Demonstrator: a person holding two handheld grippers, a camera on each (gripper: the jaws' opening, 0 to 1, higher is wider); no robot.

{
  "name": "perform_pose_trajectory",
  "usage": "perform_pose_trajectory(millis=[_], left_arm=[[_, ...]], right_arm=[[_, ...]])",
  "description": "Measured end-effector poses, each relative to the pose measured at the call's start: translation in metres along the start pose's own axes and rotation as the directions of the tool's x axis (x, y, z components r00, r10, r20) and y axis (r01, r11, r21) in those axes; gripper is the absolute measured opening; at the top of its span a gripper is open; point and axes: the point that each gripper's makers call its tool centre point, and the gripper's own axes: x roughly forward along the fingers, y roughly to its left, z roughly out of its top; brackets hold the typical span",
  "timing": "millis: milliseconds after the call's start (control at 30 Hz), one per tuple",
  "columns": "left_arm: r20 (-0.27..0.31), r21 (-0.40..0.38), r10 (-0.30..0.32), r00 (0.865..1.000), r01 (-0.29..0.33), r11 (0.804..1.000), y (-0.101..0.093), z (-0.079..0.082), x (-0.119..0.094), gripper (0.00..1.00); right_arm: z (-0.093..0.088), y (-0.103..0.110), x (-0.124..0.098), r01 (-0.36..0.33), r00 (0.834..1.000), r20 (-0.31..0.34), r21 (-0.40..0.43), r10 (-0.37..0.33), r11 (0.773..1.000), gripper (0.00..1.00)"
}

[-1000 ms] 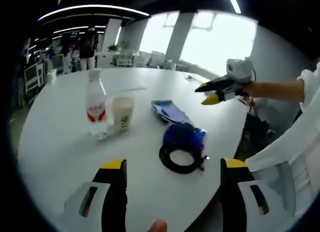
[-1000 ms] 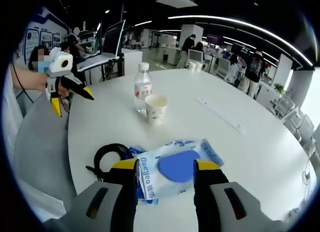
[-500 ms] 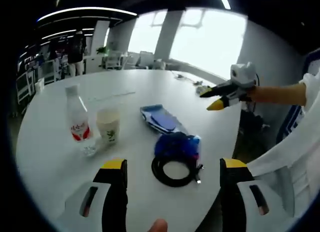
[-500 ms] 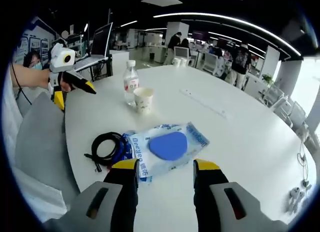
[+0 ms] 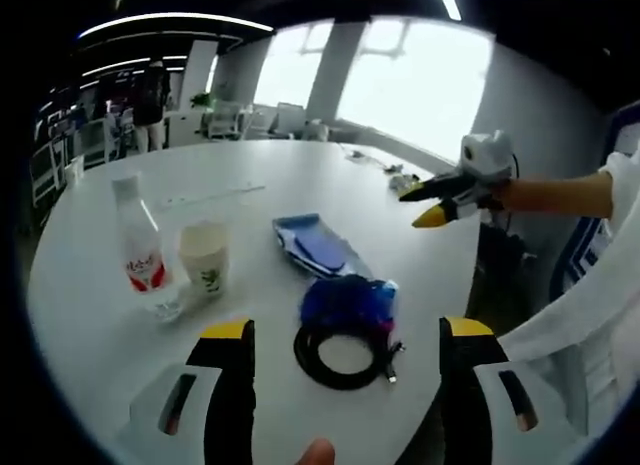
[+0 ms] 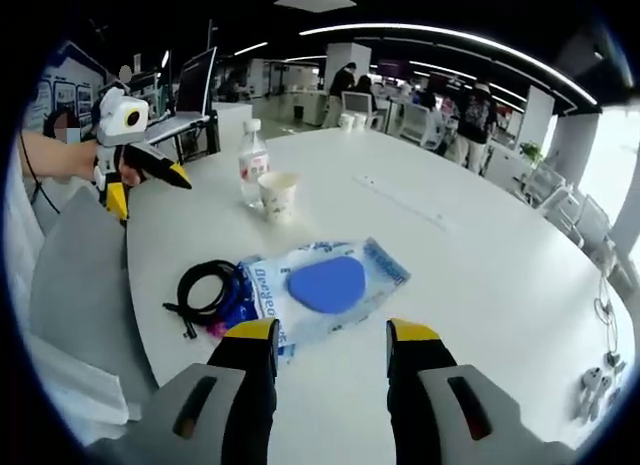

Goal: Arrange the tabletop items into an orderly group along one side of the table until the central work area is clear of visible clutter.

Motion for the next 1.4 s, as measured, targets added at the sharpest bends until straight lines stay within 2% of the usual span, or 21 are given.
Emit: perform_pose_trajectory(millis=[600, 900, 1400], left_arm=[[-0.005, -0.050, -0.023, 1.000, 0.023, 0.998, -0.010, 0.015, 0.046, 0.68], [-0.015, -0.060, -0.020, 1.000, 0.019, 0.998, -0.007, 0.016, 0.062, 0.68], [-0.028, -0.128, -0.014, 1.000, 0.010, 0.992, -0.008, 0.015, 0.099, 0.68]], right_arm=[[-0.019, -0.023, 0.019, -0.029, 0.999, -0.022, 0.035, 0.030, 0.999, 0.40], [-0.030, -0.032, 0.032, -0.057, 0.997, -0.043, 0.038, 0.059, 0.998, 0.40], [-0.046, -0.045, 0.061, -0.116, 0.991, -0.056, 0.060, 0.119, 0.991, 0.40]])
